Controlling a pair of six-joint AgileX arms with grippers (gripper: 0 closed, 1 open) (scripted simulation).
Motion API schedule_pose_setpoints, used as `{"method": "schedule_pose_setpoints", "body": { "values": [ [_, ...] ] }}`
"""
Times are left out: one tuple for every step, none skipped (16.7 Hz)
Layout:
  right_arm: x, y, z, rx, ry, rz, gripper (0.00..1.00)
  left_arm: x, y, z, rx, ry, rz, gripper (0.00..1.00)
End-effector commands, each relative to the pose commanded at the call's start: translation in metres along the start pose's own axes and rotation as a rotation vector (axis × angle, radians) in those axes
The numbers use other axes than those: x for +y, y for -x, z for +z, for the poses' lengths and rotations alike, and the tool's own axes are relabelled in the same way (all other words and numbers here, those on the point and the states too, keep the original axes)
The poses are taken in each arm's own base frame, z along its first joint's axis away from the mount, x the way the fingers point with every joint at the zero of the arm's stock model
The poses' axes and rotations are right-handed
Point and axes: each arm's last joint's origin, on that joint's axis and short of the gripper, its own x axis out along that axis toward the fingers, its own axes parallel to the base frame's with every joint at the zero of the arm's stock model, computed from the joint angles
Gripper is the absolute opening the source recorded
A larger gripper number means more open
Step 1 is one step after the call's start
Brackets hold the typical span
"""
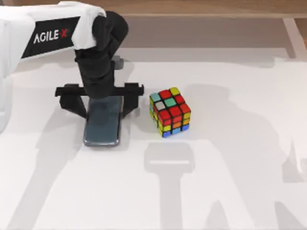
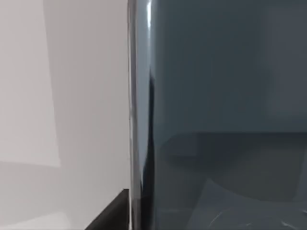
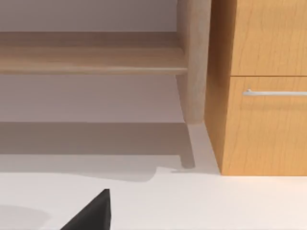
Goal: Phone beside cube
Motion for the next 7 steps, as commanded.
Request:
{"method": "schedule_pose_setpoints", "body": {
  "values": [
    [0.0000, 0.0000, 0.0000, 0.000, 0.000, 0.000, 1.00, 0.0000, 0.0000, 0.0000, 0.000, 0.000, 0.000, 0.98],
    [0.0000, 0.0000, 0.0000, 0.000, 0.000, 0.000, 1.00, 0.0000, 0.0000, 0.0000, 0.000, 0.000, 0.000, 1.00],
    [0.0000, 0.0000, 0.0000, 0.000, 0.000, 0.000, 1.00, 0.0000, 0.0000, 0.0000, 0.000, 0.000, 0.000, 1.00],
    [0.0000, 0.0000, 0.0000, 0.000, 0.000, 0.000, 1.00, 0.0000, 0.0000, 0.0000, 0.000, 0.000, 0.000, 1.00],
    [0.0000, 0.0000, 0.0000, 0.000, 0.000, 0.000, 1.00, 0.0000, 0.0000, 0.0000, 0.000, 0.000, 0.000, 1.00],
    [0.0000, 0.0000, 0.0000, 0.000, 0.000, 0.000, 1.00, 0.0000, 0.0000, 0.0000, 0.000, 0.000, 0.000, 1.00],
    [0.0000, 0.0000, 0.0000, 0.000, 0.000, 0.000, 1.00, 0.0000, 0.0000, 0.0000, 0.000, 0.000, 0.000, 1.00]
  ]
}}
